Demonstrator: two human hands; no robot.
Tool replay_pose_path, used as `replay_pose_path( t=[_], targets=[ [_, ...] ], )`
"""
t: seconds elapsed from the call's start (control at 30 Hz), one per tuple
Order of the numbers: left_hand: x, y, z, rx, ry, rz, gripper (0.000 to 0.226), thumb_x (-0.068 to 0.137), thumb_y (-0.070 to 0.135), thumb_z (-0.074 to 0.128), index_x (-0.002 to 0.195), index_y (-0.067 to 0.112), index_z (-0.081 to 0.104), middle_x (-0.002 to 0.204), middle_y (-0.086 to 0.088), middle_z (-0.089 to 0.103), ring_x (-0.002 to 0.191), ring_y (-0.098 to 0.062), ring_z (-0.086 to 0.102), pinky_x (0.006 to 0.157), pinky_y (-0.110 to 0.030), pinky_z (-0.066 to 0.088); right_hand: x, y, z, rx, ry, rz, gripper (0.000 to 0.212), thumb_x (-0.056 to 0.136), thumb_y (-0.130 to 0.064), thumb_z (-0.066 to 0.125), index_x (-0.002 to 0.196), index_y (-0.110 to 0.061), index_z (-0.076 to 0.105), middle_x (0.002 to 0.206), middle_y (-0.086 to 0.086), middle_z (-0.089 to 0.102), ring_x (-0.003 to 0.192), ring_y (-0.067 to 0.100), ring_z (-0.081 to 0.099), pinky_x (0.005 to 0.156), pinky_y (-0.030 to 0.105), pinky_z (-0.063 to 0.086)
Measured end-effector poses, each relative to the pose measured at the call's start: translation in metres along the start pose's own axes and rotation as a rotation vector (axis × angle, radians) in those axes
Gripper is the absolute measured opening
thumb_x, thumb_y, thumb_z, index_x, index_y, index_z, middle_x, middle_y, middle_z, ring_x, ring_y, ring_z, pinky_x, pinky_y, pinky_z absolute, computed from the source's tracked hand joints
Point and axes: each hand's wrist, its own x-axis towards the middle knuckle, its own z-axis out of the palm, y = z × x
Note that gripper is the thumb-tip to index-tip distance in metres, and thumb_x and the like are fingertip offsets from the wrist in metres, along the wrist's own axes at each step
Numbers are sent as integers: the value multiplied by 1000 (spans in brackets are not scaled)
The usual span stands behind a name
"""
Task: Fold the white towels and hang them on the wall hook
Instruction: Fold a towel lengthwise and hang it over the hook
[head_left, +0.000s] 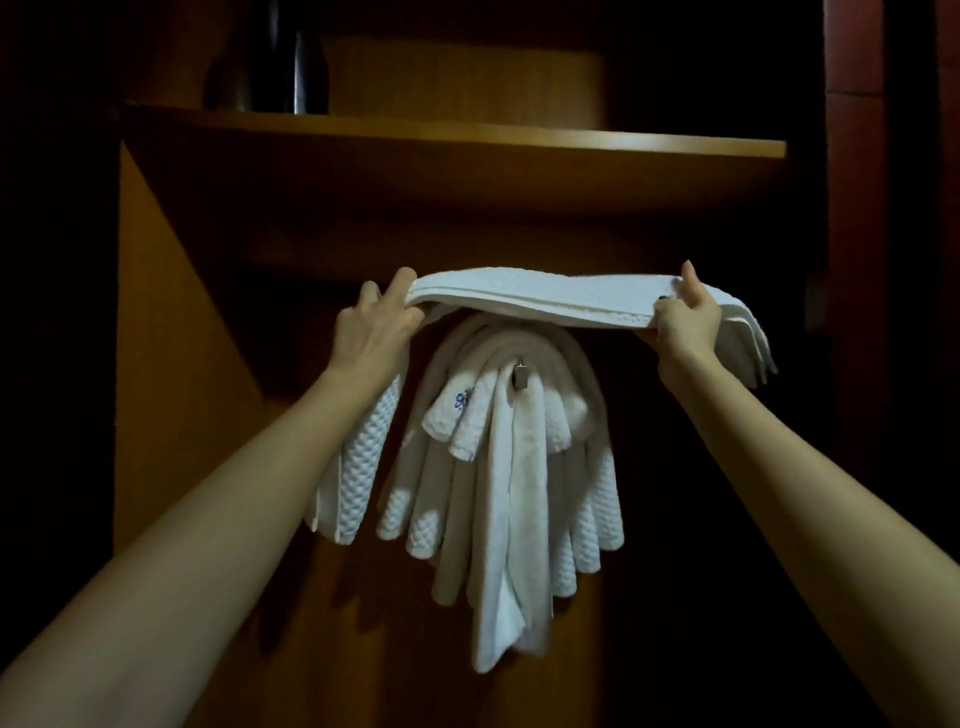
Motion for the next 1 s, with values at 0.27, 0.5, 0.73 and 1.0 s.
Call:
replay_pose_path(
  t=[0.27, 0.5, 0.73, 1.0],
  targets=[
    [-1, 21, 31, -21, -25, 72, 20, 87, 9, 62, 107, 12, 60, 124, -6, 36, 93, -29, 46, 57, -32, 42, -7, 65, -23, -115, 94, 94, 64, 92, -1, 39, 152, -20, 29, 151, 1, 39, 102, 21, 62, 88, 42, 56],
    [5, 25, 23, -141, -124, 52, 18, 89, 7, 56, 107, 12, 60, 114, -8, 40, 88, -29, 47, 63, -37, 35, -35, 74, -24, -245, -105, 299, 46, 99, -20, 39, 145, -24, 39, 112, 6, 57, 81, 25, 64, 63, 36, 56],
    [-37, 29, 36, -304, -220, 76, 15, 90, 10, 47, 101, 19, 54, 105, -6, 37, 77, -26, 47, 60, -38, 33, -90, 87, -26, -667, -257, 244, 46, 97, -48, 34, 110, -12, 60, 92, 13, 67, 75, 29, 66, 62, 38, 60],
    [-42, 48, 38, -374, -92, -38, 48, 92, 8, 48, 135, 28, 42, 125, -10, 42, 102, -33, 50, 65, -36, 38, -100, 56, -53, -1019, -500, 194, 47, 87, -48, 65, 81, -1, 66, 70, 11, 69, 54, 21, 67, 52, 32, 58]
  ],
)
